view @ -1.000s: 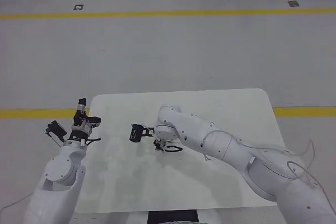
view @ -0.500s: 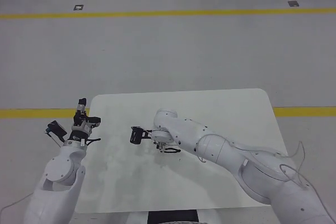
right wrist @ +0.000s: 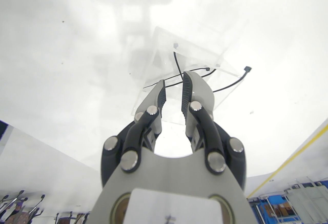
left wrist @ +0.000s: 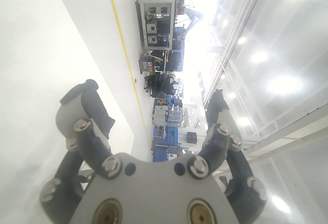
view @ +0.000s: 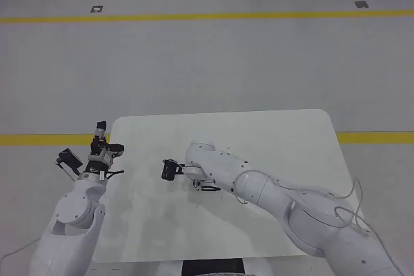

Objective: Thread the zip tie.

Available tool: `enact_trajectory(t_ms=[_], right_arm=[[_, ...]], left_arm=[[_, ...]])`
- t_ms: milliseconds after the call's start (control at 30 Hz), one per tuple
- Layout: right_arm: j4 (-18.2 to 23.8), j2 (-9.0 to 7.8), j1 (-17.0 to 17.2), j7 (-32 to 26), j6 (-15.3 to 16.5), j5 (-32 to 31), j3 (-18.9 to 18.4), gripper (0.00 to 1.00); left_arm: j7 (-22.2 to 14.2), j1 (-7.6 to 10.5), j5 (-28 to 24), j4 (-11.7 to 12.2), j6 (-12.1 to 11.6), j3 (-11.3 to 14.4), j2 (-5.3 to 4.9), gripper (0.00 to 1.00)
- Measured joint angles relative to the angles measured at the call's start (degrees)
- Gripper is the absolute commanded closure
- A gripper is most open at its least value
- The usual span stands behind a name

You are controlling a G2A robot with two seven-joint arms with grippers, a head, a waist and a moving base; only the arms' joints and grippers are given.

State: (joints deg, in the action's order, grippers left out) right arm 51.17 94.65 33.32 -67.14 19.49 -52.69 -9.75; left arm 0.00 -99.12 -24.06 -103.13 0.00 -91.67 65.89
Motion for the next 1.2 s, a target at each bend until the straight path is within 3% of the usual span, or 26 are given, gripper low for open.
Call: enact_trajectory(t_ms=[733, 1200], right_arm=[[-9.2, 4.23, 0.2, 4.2, 0.0, -1.5, 0.0, 0.88], [-9.9, 5.34, -0.4, 3.5, 0.0, -1.8, 0.0, 0.82]], left_arm=[[0.0, 0.00, 0.0, 0.0, 0.0, 0.0, 0.00, 0.00], [0.0, 0.00, 0.0, 0.0, 0.0, 0.0, 0.00, 0.00]])
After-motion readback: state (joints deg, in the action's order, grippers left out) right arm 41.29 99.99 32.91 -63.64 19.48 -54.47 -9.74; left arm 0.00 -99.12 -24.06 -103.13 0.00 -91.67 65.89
